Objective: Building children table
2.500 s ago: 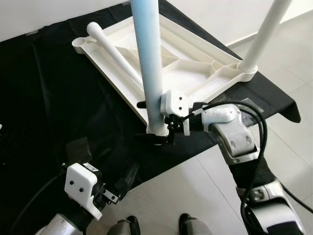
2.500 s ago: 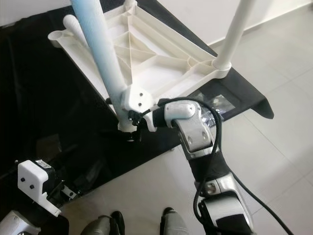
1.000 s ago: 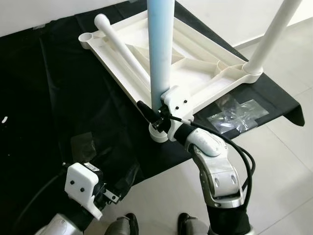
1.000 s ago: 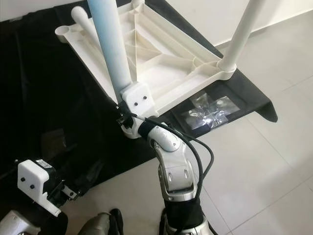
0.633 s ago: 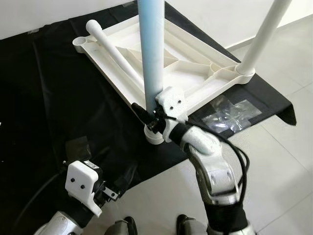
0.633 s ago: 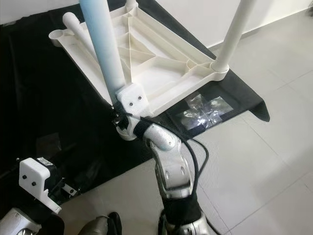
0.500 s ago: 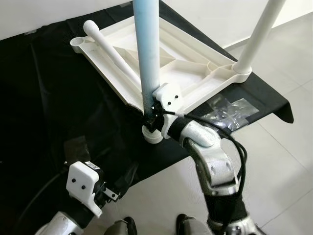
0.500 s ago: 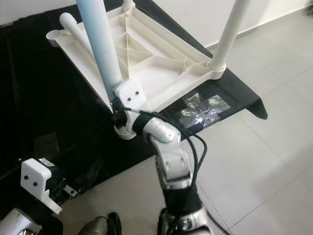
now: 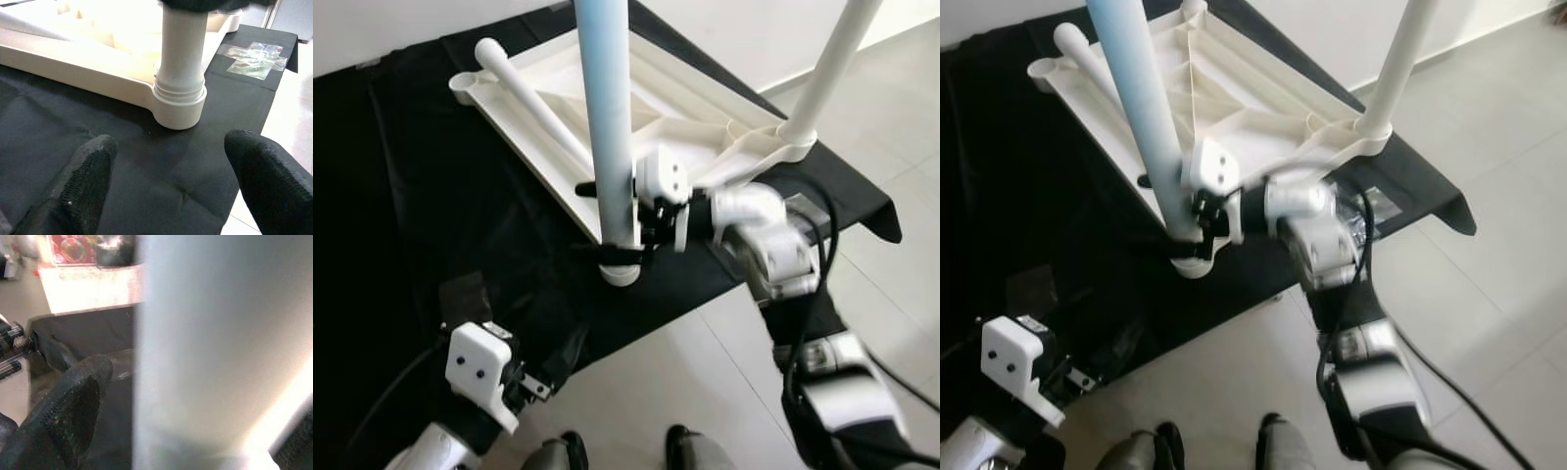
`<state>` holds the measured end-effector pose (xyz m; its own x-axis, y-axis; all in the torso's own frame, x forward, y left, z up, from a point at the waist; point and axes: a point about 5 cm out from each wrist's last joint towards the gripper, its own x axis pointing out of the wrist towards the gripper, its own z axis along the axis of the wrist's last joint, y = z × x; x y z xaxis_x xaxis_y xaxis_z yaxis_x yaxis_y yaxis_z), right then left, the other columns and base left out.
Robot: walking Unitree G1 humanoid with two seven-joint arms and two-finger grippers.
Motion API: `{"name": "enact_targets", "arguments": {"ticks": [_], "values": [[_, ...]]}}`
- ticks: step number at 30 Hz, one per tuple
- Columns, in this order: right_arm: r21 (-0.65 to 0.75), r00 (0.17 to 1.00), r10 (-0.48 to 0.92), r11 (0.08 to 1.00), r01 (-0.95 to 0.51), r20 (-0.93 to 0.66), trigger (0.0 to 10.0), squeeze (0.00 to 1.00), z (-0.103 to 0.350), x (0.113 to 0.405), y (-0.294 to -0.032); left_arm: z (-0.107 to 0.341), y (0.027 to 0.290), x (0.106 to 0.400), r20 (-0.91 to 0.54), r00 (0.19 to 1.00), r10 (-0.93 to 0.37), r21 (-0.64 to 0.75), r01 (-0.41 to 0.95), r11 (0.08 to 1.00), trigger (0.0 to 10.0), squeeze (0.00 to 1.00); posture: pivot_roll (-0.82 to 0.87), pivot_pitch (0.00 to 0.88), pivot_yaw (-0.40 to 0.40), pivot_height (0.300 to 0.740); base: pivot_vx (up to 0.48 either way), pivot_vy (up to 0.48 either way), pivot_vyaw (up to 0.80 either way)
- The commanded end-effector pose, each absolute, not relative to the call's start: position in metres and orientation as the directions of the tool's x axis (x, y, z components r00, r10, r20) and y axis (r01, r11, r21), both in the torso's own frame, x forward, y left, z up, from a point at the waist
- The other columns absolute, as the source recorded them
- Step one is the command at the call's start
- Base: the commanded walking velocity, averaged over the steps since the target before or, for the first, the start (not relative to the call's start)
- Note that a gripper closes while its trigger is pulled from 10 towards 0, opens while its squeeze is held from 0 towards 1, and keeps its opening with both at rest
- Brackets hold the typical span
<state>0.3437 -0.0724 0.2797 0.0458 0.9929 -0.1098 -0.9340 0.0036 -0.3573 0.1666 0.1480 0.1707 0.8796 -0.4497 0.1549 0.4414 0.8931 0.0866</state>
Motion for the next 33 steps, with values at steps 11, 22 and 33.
{"name": "enact_targets", "arguments": {"ticks": [11, 22, 33], "values": [[-0.28, -0.142, 0.977, -0.182, -0.943, -0.158, 3.1, 0.0, 0.278, 0.356, -0.068, 0.17, 0.148, 0.161, 0.143, 0.889, -0.435, 0.082, 0.427, 0.9, 10.0, 0.0, 0.03, 0.286, 0.026, 0.74, 0.0, 0.0, 0.0], [-0.27, -0.149, 0.985, -0.168, -0.948, -0.092, 0.0, 0.0, 0.28, 0.358, -0.077, 0.17, 0.147, 0.163, 0.146, 0.887, -0.439, 0.082, 0.431, 0.899, 10.0, 0.0, 0.01, 0.285, 0.027, 0.74, 0.0, 0.0, 0.0], [-0.284, 0.232, 0.972, 0.229, -0.931, 0.022, 0.0, 0.0, 0.262, 0.349, -0.084, 0.17, 0.147, 0.164, 0.144, 0.88, -0.452, 0.079, 0.445, 0.892, 10.0, 0.0, -0.01, 0.293, 0.013, 0.74, 0.0, 0.0, 0.0]]}}
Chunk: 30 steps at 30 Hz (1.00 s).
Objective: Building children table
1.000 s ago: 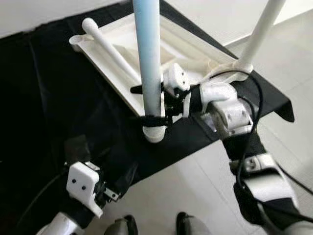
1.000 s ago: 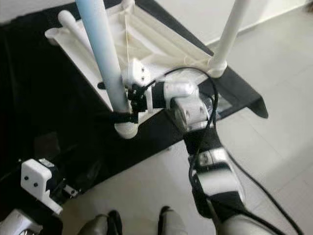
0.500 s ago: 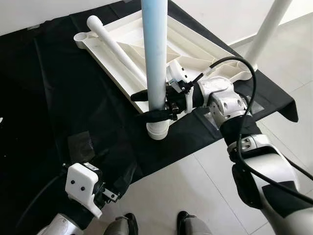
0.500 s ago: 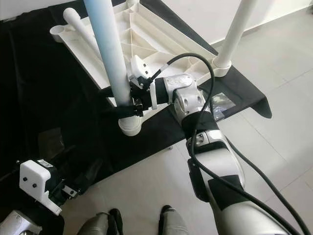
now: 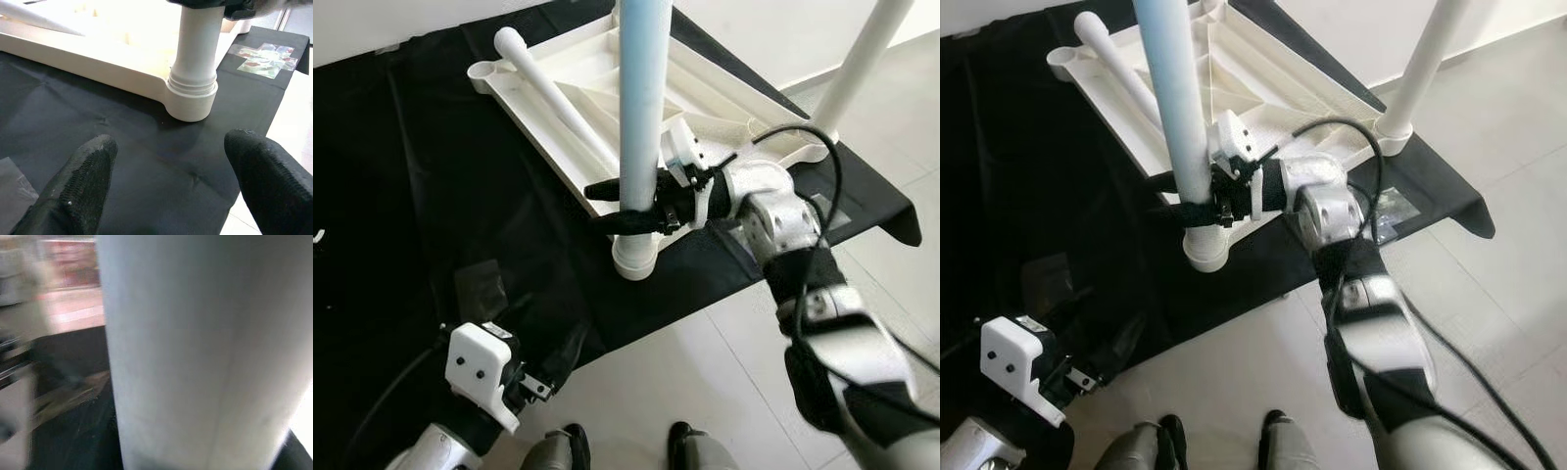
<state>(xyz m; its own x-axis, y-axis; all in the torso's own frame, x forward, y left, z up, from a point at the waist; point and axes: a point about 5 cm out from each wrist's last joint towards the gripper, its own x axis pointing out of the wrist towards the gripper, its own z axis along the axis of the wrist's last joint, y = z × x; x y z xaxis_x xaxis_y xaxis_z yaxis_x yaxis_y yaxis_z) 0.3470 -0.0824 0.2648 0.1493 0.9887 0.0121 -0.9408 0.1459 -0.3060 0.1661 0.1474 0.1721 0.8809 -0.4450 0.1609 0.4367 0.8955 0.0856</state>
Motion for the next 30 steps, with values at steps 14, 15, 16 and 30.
{"name": "enact_targets", "arguments": {"ticks": [14, 15, 16, 30], "values": [[-0.11, 0.794, 0.596, 0.803, -0.586, 0.122, 0.0, 0.0, 0.22, 0.311, -0.038, 0.167, 0.148, 0.169, 0.128, 0.875, -0.467, 0.08, 0.461, 0.884, 10.0, 0.0, -0.02, 0.279, 0.027, 0.74, 0.0, 0.0, 0.0], [-0.102, 0.784, 0.61, 0.793, -0.601, 0.12, 0.2, 0.0, 0.221, 0.309, -0.035, 0.167, 0.148, 0.169, 0.128, 0.876, -0.465, 0.08, 0.458, 0.885, 10.0, 0.0, -0.02, 0.279, 0.027, 0.74, 0.0, 0.0, 0.0], [-0.099, 0.779, 0.616, 0.788, -0.608, 0.117, 5.6, 0.0, 0.223, 0.306, -0.033, 0.167, 0.149, 0.169, 0.129, 0.879, -0.459, 0.078, 0.452, 0.888, 10.0, 0.0, -0.01, 0.277, 0.024, 0.74, 0.0, 0.0, 0.0], [-0.301, 0.247, 0.962, 0.27, -0.915, 0.113, 10.0, 1.0, 0.265, 0.308, -0.039, 0.166, 0.148, 0.167, 0.133, 0.887, -0.443, 0.079, 0.436, 0.896, 10.0, 0.0, 0.0, 0.256, 0.021, 0.74, 0.0, 0.0, 0.0]]}}
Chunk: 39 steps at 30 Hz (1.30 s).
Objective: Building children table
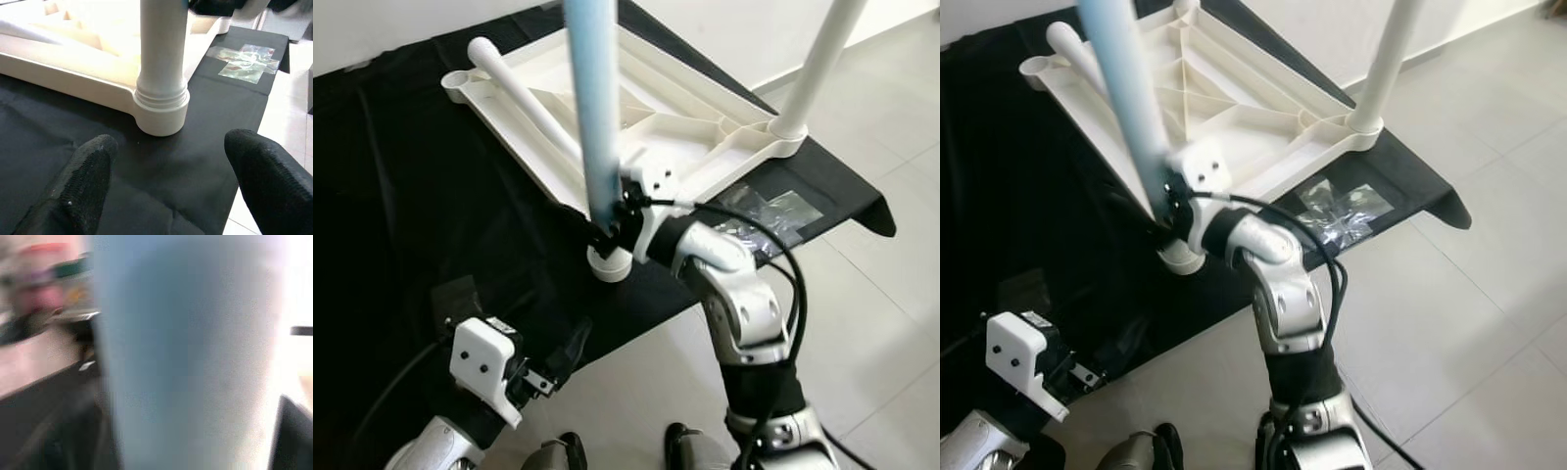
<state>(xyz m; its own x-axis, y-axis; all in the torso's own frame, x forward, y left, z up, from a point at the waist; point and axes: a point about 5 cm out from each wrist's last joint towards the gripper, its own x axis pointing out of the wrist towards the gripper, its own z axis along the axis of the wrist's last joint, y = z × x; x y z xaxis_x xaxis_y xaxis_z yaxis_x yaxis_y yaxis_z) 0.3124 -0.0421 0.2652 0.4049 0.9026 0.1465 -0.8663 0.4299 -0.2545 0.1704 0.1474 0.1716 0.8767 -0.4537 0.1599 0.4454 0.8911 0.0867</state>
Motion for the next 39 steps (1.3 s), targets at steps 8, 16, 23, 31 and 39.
{"name": "enact_targets", "arguments": {"ticks": [8, 16, 23, 31, 39], "values": [[-0.349, -0.039, 0.998, -0.054, -0.936, -0.051, 10.0, 1.0, 0.271, 0.309, -0.05, 0.166, 0.148, 0.166, 0.133, 0.888, -0.439, 0.078, 0.433, 0.898, 10.0, 0.0, 0.0, 0.263, 0.029, 0.74, 0.0, 0.0, 0.0], [-0.302, -0.195, 0.979, -0.205, -0.931, -0.065, 10.0, 0.0, 0.287, 0.331, -0.044, 0.167, 0.148, 0.164, 0.127, 0.89, -0.439, 0.075, 0.433, 0.898, 10.0, 0.0, 0.02, 0.274, 0.034, 0.74, 0.0, 0.0, 0.0], [-0.282, -0.233, 0.967, -0.253, -0.925, -0.104, 10.0, 0.0, 0.282, 0.335, -0.045, 0.167, 0.148, 0.162, 0.124, 0.89, -0.439, 0.07, 0.434, 0.898, 10.0, 0.0, 0.03, 0.277, 0.032, 0.74, 0.0, 0.0, 0.0], [-0.248, -0.266, 0.959, -0.284, -0.926, -0.103, 0.0, 0.0, 0.276, 0.338, -0.045, 0.168, 0.149, 0.161, 0.121, 0.891, -0.437, 0.063, 0.433, 0.899, 10.0, 0.0, 0.07, 0.286, 0.04, 0.74, 0.0, 0.0, 0.0], [-0.238, -0.28, 0.953, -0.3, -0.924, -0.113, 0.0, 0.0, 0.274, 0.342, -0.055, 0.168, 0.15, 0.162, 0.12, 0.892, -0.435, 0.062, 0.431, 0.9, 10.0, 0.0, 0.07, 0.281, 0.041, 0.74, 0.0, 0.0, 0.0]]}}
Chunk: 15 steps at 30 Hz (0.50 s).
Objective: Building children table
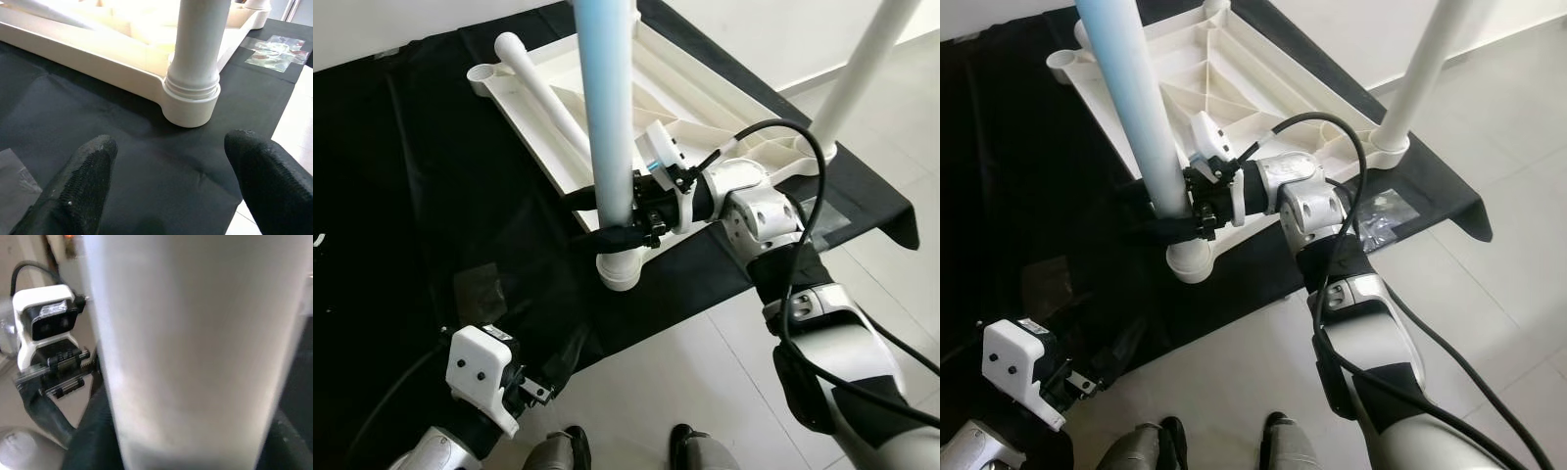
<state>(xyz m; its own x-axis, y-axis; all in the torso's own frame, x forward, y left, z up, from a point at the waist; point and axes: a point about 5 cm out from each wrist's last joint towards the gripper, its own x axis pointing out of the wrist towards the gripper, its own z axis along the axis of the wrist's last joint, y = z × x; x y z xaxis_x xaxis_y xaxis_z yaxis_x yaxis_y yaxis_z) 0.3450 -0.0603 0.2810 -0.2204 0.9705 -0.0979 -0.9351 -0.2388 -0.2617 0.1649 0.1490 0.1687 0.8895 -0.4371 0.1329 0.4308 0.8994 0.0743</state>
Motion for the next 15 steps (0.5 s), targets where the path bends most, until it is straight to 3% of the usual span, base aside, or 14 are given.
{"name": "enact_targets", "arguments": {"ticks": [1, 4, 6, 7, 8, 9, 11, 12, 13, 14, 15], "values": [[-0.238, -0.28, 0.953, -0.3, -0.924, -0.113, 0.0, 0.0, 0.274, 0.342, -0.055, 0.168, 0.15, 0.162, 0.12, 0.892, -0.435, 0.062, 0.431, 0.9, 10.0, 0.0, 0.07, 0.281, 0.041, 0.74, 0.0, 0.0, 0.0], [-0.257, -0.227, 0.967, -0.249, -0.934, -0.113, 0.0, 0.0, 0.269, 0.344, -0.066, 0.168, 0.149, 0.163, 0.125, 0.892, -0.435, 0.057, 0.431, 0.901, 10.0, 0.0, 0.06, 0.28, 0.039, 0.74, 0.0, 0.0, 0.0], [-0.277, -0.118, 0.988, -0.142, -0.95, -0.102, 0.0, 0.0, 0.256, 0.343, -0.075, 0.168, 0.148, 0.164, 0.128, 0.891, -0.435, 0.056, 0.432, 0.9, 10.0, 0.0, 0.06, 0.283, 0.038, 0.74, 0.0, 0.0, 0.0], [-0.277, -0.118, 0.988, -0.142, -0.95, -0.102, 0.0, 0.0, 0.256, 0.343, -0.075, 0.168, 0.148, 0.164, 0.128, 0.891, -0.435, 0.056, 0.432, 0.9, 10.0, 0.0, 0.06, 0.283, 0.038, 0.74, 0.0, 0.0, 0.0], [-0.28, -0.032, 0.995, -0.059, -0.958, -0.099, 0.0, 0.0, 0.248, 0.343, -0.078, 0.168, 0.148, 0.164, 0.129, 0.891, -0.435, 0.057, 0.432, 0.9, 10.0, 0.0, 0.06, 0.286, 0.033, 0.74, 0.0, 0.0, 0.0], [-0.28, -0.032, 0.995, -0.059, -0.958, -0.099, 0.0, 0.0, 0.248, 0.343, -0.078, 0.168, 0.148, 0.164, 0.129, 0.891, -0.435, 0.057, 0.432, 0.9, 10.0, 0.0, 0.06, 0.286, 0.033, 0.74, 0.0, 0.0, 0.0], [-0.205, 0.209, 0.976, 0.192, -0.96, -0.064, 0.0, 0.0, 0.221, 0.335, -0.08, 0.169, 0.147, 0.164, 0.132, 0.891, -0.434, 0.06, 0.43, 0.901, 10.0, 0.0, 0.04, 0.291, 0.017, 0.74, 0.0, 0.0, 0.0], [-0.205, 0.209, 0.976, 0.192, -0.96, -0.064, 0.0, 0.0, 0.221, 0.335, -0.08, 0.169, 0.147, 0.164, 0.132, 0.891, -0.434, 0.06, 0.43, 0.901, 10.0, 0.0, 0.04, 0.291, 0.017, 0.74, 0.0, 0.0, 0.0], [-0.169, 0.293, 0.954, 0.28, -0.945, -0.059, 0.0, 0.0, 0.212, 0.33, -0.081, 0.169, 0.148, 0.164, 0.133, 0.892, -0.433, 0.06, 0.429, 0.901, 10.0, 0.0, 0.02, 0.296, 0.009, 0.74, 0.0, 0.0, 0.0], [-0.125, 0.612, 0.789, 0.602, -0.789, -0.064, 0.0, 0.0, 0.193, 0.323, -0.083, 0.169, 0.149, 0.165, 0.135, 0.893, -0.429, 0.057, 0.425, 0.903, 10.0, 0.0, -0.01, 0.3, 0.007, 0.74, 0.0, 0.0, 0.0], [-0.125, 0.612, 0.789, 0.602, -0.789, -0.064, 0.0, 0.0, 0.193, 0.323, -0.083, 0.169, 0.149, 0.165, 0.135, 0.893, -0.429, 0.057, 0.425, 0.903, 10.0, 0.0, -0.01, 0.3, 0.007, 0.74, 0.0, 0.0, 0.0]]}}
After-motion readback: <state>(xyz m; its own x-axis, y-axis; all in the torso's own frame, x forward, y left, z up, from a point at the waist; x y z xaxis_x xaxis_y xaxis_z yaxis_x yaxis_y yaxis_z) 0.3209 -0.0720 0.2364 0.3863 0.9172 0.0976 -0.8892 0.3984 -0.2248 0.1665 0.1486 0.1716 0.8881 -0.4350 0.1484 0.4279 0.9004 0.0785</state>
